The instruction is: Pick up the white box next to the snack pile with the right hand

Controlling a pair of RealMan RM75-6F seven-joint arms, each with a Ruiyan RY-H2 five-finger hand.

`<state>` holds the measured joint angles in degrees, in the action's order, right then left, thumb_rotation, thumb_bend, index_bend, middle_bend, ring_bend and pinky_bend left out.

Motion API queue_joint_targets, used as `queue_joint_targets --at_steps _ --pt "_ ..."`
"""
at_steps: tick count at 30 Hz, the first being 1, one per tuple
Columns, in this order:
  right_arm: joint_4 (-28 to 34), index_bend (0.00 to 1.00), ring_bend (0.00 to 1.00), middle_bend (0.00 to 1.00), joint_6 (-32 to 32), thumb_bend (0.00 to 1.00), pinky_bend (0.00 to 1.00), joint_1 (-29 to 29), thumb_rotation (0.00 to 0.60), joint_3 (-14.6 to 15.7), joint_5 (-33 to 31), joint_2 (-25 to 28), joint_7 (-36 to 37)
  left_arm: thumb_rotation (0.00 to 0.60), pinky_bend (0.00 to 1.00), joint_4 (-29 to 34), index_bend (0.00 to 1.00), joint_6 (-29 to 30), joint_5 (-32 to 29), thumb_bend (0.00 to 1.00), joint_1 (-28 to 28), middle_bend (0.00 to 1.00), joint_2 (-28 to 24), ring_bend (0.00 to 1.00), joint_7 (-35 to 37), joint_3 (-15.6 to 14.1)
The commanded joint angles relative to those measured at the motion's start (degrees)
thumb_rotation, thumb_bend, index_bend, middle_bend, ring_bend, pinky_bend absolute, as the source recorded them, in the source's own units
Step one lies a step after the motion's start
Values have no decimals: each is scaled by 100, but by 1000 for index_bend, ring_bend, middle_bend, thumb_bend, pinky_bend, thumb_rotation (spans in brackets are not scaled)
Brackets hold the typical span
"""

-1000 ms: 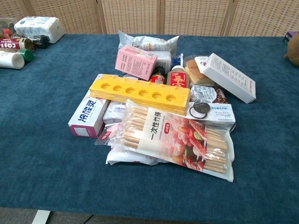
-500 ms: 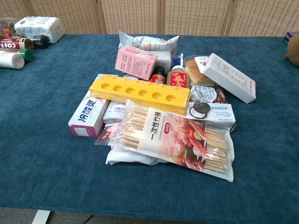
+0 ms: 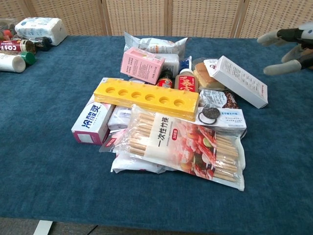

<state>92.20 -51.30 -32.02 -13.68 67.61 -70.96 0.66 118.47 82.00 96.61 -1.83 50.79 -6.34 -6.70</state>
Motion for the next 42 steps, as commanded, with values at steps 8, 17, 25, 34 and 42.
queue_joint_targets --at_steps 8,17,25,34,42 --pt "-1361 0 0 0 872 76 185 -813 248 -158 -440 -831 57 600 0 53 166 -71 -176 136 -35 0 30 0 -120 62" --pt "-1969 0 0 0 1128 79 117 -1051 198 -46 -475 -1117 87 600 0 61 166 -47 -211 138 -14 0 30 0 -161 66" --pt "-2257 0 0 0 1091 127 99 -1067 202 51 -379 -1267 191 600 0 88 166 -54 -199 135 -20 0 33 0 -195 71" --pt "-2623 0 0 0 1173 161 136 -1189 240 87 -386 -1570 219 600 0 140 167 -3 -147 139 11 0 -4 0 -216 53" --pt "-3073 0 0 0 1267 247 354 -1324 408 4 -593 -1909 199 600 0 134 166 99 -125 137 77 0 -51 0 -172 35"
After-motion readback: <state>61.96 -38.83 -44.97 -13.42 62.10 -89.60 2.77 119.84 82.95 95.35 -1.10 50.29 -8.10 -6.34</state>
